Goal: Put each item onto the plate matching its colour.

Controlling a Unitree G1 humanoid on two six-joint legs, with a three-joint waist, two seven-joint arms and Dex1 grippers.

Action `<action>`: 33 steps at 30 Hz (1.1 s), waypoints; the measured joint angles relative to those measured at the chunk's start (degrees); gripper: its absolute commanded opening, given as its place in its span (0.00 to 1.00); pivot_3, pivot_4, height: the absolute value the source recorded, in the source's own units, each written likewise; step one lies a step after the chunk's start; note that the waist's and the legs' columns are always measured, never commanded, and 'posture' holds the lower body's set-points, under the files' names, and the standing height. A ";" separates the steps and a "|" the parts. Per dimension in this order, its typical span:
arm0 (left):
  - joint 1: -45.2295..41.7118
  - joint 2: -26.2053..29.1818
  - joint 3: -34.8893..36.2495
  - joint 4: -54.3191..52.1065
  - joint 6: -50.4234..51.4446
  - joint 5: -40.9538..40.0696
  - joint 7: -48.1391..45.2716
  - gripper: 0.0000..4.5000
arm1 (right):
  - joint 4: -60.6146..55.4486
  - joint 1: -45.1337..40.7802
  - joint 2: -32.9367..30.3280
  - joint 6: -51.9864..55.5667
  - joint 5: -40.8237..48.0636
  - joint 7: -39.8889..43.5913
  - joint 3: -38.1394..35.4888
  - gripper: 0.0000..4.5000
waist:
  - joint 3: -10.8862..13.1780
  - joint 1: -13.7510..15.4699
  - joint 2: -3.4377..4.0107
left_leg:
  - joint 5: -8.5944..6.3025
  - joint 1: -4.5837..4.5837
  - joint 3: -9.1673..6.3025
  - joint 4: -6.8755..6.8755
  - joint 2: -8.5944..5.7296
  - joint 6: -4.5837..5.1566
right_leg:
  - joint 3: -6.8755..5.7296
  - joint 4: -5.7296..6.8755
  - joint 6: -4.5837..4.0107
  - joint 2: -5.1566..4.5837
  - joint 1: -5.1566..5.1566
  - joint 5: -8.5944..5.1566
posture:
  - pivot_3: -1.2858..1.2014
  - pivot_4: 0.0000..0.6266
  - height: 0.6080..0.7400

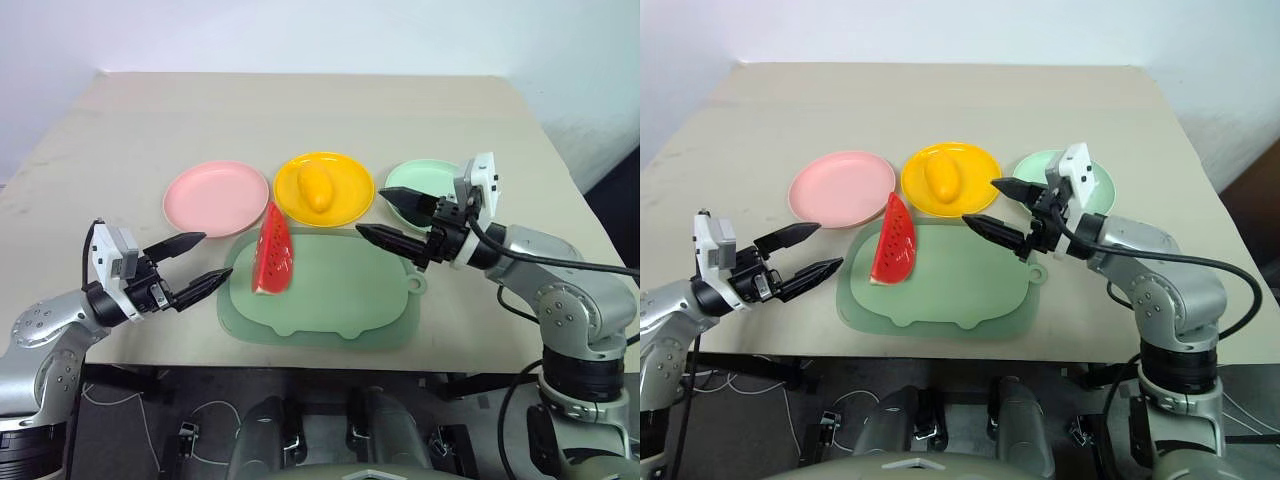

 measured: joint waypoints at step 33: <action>-7.65 -4.29 -8.97 -17.68 23.27 -3.21 31.49 1.00 | -0.83 6.72 -3.79 -15.01 -5.01 2.05 9.27 0.99 | 0.01 1.61 -0.03 | -0.03 0.24 -0.20 0.15 -0.02 0.06 | -0.13 -0.20 0.03 0.04 0.57 0.01 | 0.52 0.24 0.67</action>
